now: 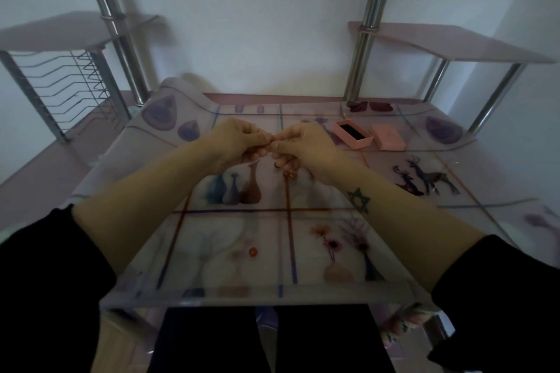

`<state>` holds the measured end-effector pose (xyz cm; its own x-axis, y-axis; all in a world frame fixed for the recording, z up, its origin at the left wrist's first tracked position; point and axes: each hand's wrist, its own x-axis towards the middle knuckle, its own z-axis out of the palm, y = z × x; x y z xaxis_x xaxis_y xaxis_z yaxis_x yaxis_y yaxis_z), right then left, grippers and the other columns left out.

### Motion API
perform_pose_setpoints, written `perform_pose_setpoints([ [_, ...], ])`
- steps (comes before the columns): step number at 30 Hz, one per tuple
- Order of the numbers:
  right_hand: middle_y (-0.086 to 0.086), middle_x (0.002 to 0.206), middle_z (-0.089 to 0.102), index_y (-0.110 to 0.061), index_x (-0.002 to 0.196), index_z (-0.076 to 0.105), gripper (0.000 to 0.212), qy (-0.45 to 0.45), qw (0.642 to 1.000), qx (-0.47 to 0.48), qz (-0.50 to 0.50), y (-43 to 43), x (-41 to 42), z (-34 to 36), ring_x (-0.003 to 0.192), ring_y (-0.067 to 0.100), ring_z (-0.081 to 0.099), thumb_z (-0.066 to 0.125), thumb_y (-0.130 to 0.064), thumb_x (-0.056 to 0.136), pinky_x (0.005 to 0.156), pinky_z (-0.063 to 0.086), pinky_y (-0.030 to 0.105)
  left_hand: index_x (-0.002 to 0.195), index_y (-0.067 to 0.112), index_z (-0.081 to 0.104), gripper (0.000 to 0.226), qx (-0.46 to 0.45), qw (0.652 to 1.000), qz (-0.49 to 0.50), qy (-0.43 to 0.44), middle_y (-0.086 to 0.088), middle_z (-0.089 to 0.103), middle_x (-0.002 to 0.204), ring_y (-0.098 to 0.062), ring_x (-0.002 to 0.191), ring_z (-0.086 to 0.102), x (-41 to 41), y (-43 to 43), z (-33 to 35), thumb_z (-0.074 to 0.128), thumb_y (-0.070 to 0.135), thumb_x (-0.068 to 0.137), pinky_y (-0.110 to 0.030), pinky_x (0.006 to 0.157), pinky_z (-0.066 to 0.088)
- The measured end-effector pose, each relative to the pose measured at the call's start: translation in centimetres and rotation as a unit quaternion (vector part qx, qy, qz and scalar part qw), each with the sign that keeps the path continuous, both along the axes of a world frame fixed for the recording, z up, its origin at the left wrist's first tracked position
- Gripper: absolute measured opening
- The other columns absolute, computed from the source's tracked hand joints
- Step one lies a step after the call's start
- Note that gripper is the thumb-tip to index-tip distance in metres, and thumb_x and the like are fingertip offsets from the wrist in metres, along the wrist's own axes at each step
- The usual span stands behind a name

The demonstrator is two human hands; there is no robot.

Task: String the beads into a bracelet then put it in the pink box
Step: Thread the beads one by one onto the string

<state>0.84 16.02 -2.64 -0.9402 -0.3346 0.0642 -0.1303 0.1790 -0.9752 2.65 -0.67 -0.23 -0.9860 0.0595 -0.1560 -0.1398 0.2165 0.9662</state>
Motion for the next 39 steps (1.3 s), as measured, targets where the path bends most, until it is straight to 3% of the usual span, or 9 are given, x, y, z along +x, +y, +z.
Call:
perform_pose_setpoints([
  [4, 0.006, 0.062, 0.068, -0.005, 0.088, 0.069, 0.003, 0.008, 1.0, 0.027, -0.01, 0.3, 0.9, 0.1, 0.049, 0.013, 0.061, 0.068, -0.007, 0.087, 0.045, 0.05, 0.021, 0.093, -0.004, 0.068, 0.019, -0.024, 1.0, -0.005, -0.019, -0.01, 0.066, 0.073, -0.01, 0.055, 0.058, 1.2, 0.0, 0.1, 0.062, 0.014, 0.092, -0.017, 0.054, 0.052],
  [11, -0.003, 0.055, 0.067, -0.011, 0.076, 0.068, 0.01, 0.032, 0.993, 0.11, 0.004, 0.4, 2.2, 0.0, 0.042, 0.005, 0.056, 0.07, -0.01, 0.085, 0.041, 0.044, 0.016, 0.089, 0.002, 0.068, 0.01, -0.086, 0.994, -0.033, -0.063, -0.006, 0.07, 0.07, -0.007, 0.052, 0.062, 2.8, -0.1, 0.2, 0.062, 0.01, 0.091, -0.017, 0.049, 0.05],
  [20, -0.003, 0.062, 0.067, -0.014, 0.08, 0.069, 0.007, 0.049, 0.978, 0.199, 0.039, 0.3, 3.4, 0.0, 0.044, 0.001, 0.055, 0.068, -0.013, 0.087, 0.042, 0.044, 0.015, 0.09, 0.005, 0.067, 0.005, -0.206, 0.967, -0.113, -0.092, -0.01, 0.071, 0.079, -0.01, 0.058, 0.065, 4.4, -0.1, 1.2, 0.066, 0.009, 0.087, -0.018, 0.054, 0.053],
  [24, -0.005, 0.061, 0.068, -0.013, 0.081, 0.071, 0.005, 0.054, 0.974, 0.212, 0.051, 0.4, 3.8, -0.2, 0.045, 0.002, 0.057, 0.069, -0.013, 0.086, 0.043, 0.044, 0.015, 0.089, 0.01, 0.069, 0.004, -0.268, 0.936, -0.193, -0.118, -0.004, 0.07, 0.077, -0.009, 0.062, 0.062, 5.1, 0.0, 1.4, 0.069, 0.011, 0.085, -0.02, 0.059, 0.053],
  [28, -0.006, 0.06, 0.068, -0.011, 0.083, 0.071, 0.004, 0.068, 0.971, 0.225, 0.049, 0.4, 4.1, -0.4, 0.045, 0.001, 0.058, 0.069, -0.014, 0.086, 0.042, 0.044, 0.015, 0.083, 0.018, 0.068, 0.01, -0.333, 0.879, -0.314, -0.133, 0.004, 0.066, 0.069, -0.003, 0.057, 0.059, 6.0, 0.1, 1.5, 0.076, 0.015, 0.079, -0.017, 0.055, 0.048],
  [31, -0.004, 0.062, 0.069, -0.009, 0.085, 0.072, 0.006, 0.069, 0.972, 0.219, 0.047, 0.4, 4.1, -0.4, 0.045, 0.002, 0.059, 0.07, -0.014, 0.086, 0.042, 0.044, 0.015, 0.079, 0.022, 0.068, 0.014, -0.364, 0.844, -0.369, -0.14, 0.006, 0.065, 0.07, -0.004, 0.063, 0.058, 6.6, 0.4, 1.3, 0.079, 0.015, 0.075, -0.018, 0.058, 0.047],
  [35, -0.002, 0.065, 0.07, -0.011, 0.084, 0.072, 0.004, 0.063, 0.973, 0.215, 0.051, 0.4, 4.1, -0.8, 0.047, 0.003, 0.06, 0.07, -0.015, 0.086, 0.045, 0.047, 0.016, 0.079, 0.02, 0.067, 0.015, -0.399, 0.812, -0.398, -0.154, 0.005, 0.065, 0.071, -0.008, 0.068, 0.058, 6.8, 1.1, 0.9, 0.079, 0.011, 0.075, -0.02, 0.063, 0.049],
  [39, 0.001, 0.069, 0.071, -0.011, 0.086, 0.071, 0.005, 0.054, 0.974, 0.213, 0.06, 0.5, 4.0, -1.1, 0.048, 0.004, 0.06, 0.069, -0.015, 0.087, 0.044, 0.046, 0.016, 0.077, 0.021, 0.069, 0.015, -0.417, 0.806, -0.39, -0.154, 0.01, 0.066, 0.067, -0.005, 0.067, 0.061, 6.5, 1.6, 0.7, 0.079, 0.011, 0.075, -0.016, 0.062, 0.05],
])
